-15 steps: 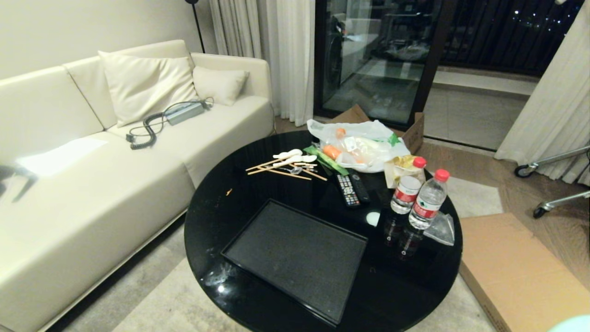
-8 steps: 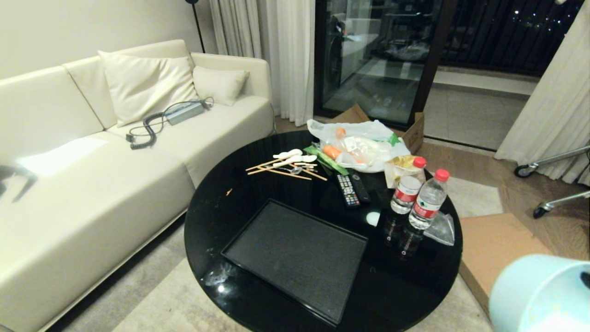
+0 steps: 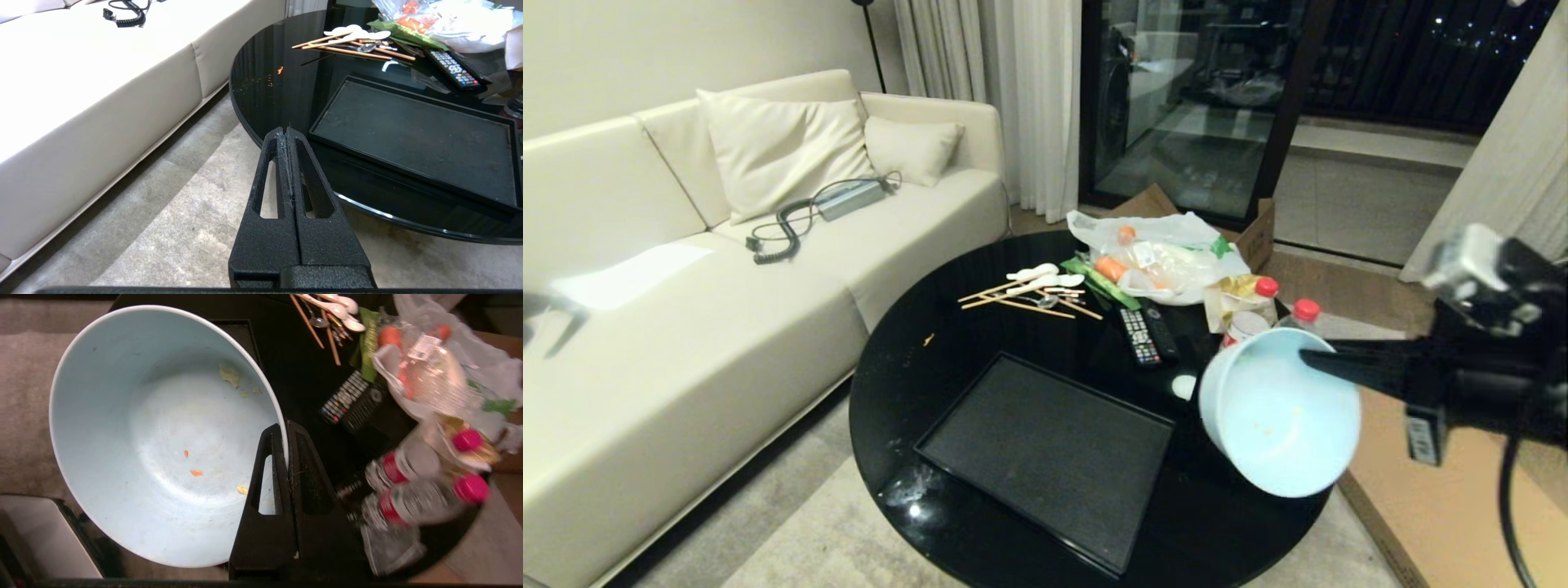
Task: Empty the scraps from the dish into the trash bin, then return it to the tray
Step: Put the bowl back to the table
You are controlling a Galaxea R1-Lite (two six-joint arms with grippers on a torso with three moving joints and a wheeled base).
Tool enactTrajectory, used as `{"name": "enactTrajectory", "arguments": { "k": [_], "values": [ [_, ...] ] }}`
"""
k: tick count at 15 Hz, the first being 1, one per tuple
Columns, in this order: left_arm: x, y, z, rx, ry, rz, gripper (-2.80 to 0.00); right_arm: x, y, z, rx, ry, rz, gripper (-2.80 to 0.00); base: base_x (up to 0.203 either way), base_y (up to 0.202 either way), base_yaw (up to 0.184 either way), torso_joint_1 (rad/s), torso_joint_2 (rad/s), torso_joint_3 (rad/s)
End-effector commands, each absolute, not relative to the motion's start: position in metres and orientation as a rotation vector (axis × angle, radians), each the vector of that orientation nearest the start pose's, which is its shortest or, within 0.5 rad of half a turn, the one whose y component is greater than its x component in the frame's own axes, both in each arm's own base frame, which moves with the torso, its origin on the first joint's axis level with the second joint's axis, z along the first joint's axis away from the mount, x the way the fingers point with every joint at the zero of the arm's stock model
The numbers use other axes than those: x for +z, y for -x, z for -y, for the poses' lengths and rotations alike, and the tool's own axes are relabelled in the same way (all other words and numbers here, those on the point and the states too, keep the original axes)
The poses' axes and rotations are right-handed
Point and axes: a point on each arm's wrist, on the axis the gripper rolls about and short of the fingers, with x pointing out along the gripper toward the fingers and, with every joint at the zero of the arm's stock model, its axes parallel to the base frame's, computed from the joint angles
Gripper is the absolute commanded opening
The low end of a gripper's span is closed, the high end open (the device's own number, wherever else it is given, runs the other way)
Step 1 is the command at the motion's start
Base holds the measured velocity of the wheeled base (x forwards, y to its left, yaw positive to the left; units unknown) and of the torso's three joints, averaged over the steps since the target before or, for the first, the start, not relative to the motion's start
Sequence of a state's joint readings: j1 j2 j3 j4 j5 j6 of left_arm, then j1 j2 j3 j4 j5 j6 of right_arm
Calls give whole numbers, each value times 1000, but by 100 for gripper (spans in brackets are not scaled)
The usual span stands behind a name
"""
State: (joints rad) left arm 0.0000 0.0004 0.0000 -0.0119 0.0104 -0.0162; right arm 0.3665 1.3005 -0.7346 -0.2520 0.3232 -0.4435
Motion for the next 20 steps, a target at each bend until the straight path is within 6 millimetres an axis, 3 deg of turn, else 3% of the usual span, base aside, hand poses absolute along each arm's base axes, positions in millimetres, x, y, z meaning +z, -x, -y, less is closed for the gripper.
{"name": "enactTrajectory", "arguments": {
  "k": [1, 3, 6, 11, 14, 17, 20],
  "values": [
    [77, 23, 0, 11, 17, 12, -280, 210, -236, -139, 803, 391, -281, -280, 0, 0, 0, 0, 0, 0],
    [77, 23, 0, 11, 17, 12, -280, 201, -251, -177, 735, 332, -389, -280, 0, 0, 0, 0, 0, 0],
    [77, 23, 0, 11, 17, 12, -280, 173, -261, -222, 568, 169, -692, -280, 0, 0, 0, 0, 0, 0],
    [77, 23, 0, 11, 17, 12, -280, 128, -283, -269, 299, -38, -1060, -280, 0, 0, 0, 0, 0, 0],
    [77, 23, 0, 11, 17, 12, -280, 99, -307, -291, 179, -116, -1083, -280, 0, 0, 0, 0, 0, 0],
    [77, 23, 0, 11, 17, 12, -280, 81, -336, -312, 133, -218, -1001, -280, 0, 0, 0, 0, 0, 0],
    [77, 23, 0, 11, 17, 12, -280, 69, -361, -306, 112, -279, -940, -280, 0, 0, 0, 0, 0, 0]
  ]
}}
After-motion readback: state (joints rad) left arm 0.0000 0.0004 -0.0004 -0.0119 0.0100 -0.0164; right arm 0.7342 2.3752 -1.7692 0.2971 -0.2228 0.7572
